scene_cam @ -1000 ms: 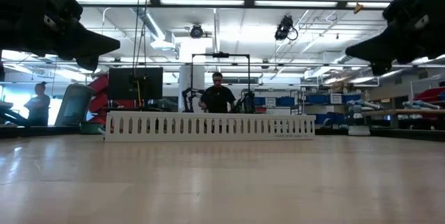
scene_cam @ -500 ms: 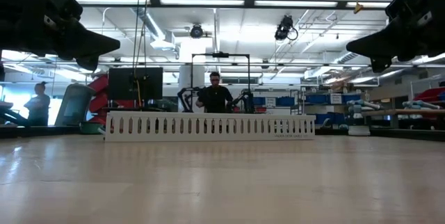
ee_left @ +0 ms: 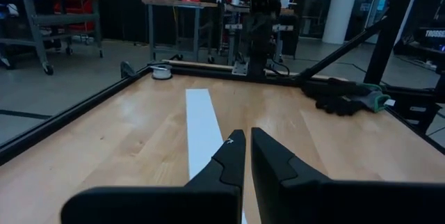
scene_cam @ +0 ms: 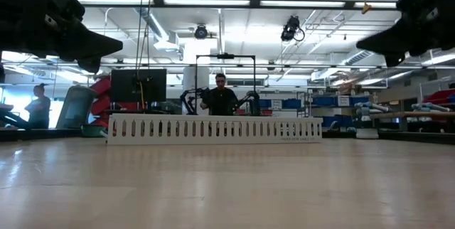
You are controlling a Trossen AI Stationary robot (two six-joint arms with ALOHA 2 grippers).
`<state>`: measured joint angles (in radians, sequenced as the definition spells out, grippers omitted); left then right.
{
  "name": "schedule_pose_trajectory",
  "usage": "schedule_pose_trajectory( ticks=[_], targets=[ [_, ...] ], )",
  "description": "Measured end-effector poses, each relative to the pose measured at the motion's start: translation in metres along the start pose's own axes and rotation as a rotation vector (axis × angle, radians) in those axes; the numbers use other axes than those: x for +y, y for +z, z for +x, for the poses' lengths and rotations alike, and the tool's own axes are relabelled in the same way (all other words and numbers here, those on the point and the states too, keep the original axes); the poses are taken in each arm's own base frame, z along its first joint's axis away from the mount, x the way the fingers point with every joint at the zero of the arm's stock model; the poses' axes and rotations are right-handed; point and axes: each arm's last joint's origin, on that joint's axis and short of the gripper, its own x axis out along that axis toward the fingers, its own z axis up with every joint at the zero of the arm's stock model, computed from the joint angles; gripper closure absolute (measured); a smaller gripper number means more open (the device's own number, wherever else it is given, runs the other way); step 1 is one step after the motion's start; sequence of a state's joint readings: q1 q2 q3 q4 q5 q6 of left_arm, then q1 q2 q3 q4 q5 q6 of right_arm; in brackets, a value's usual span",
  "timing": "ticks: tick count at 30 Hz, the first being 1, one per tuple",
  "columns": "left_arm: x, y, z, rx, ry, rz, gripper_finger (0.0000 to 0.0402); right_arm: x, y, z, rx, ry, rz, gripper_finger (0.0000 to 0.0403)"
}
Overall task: Ziptie cables
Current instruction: Return to Home Position
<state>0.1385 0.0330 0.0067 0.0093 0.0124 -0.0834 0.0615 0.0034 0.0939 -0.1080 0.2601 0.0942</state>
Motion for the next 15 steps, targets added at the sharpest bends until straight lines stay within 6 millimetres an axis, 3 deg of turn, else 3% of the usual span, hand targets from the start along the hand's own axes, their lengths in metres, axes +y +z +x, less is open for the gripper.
schedule_pose_trajectory(
  ticks=[7,15],
  targets=[
    [0.000,0.000,0.000,-0.002,-0.001,0.000,0.0402,0.002,-0.013,0.005,-0.078,0.003,0.001,0.0402],
    [0.000,0.000,0.000,-0.001,-0.001,-0.001,0.0402,0.004,-0.014,0.006,-0.058,0.046,-0.036,0.0402]
  ],
)
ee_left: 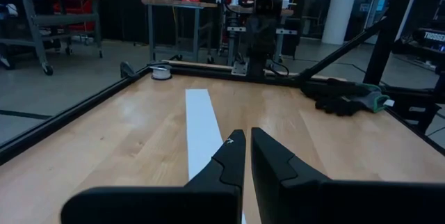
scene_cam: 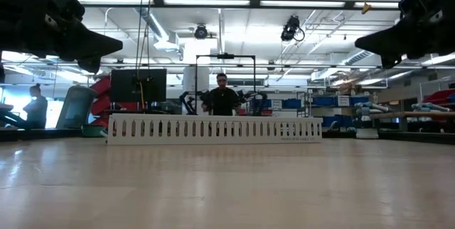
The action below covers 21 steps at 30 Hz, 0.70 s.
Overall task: Ziptie cables
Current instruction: Return to Home Position
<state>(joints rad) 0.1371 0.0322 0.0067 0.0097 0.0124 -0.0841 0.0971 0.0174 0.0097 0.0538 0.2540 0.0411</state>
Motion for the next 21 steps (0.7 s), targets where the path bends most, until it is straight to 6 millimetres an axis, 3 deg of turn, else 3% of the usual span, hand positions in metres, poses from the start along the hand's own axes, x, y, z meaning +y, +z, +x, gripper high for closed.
schedule_pose_trajectory(
  ticks=[13,21],
  targets=[
    [0.000,-0.005,0.004,0.062,0.005,-0.001,0.0402,0.002,-0.015,0.009,0.164,0.006,0.041,0.0402],
    [0.001,-0.007,0.005,0.087,0.008,-0.026,0.0402,0.002,-0.013,0.009,0.167,0.005,0.046,0.0402]
  ],
)
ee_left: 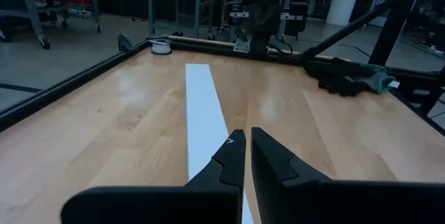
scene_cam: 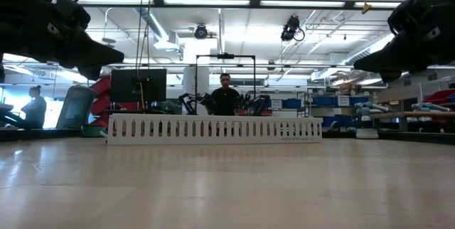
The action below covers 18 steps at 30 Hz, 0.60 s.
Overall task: Ziptie cables
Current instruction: Return to Home Position
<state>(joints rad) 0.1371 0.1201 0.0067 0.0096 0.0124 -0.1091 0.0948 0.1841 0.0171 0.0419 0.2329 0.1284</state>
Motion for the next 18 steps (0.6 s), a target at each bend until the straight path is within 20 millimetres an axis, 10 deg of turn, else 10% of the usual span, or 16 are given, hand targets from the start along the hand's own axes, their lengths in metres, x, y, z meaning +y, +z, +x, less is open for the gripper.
schedule_pose_trajectory(
  ticks=[18],
  targets=[
    [0.0000,0.0000,0.0000,0.000,0.000,0.000,0.0402,0.0002,0.0025,-0.0004,-0.008,-0.001,-0.028,0.0403]
  ],
)
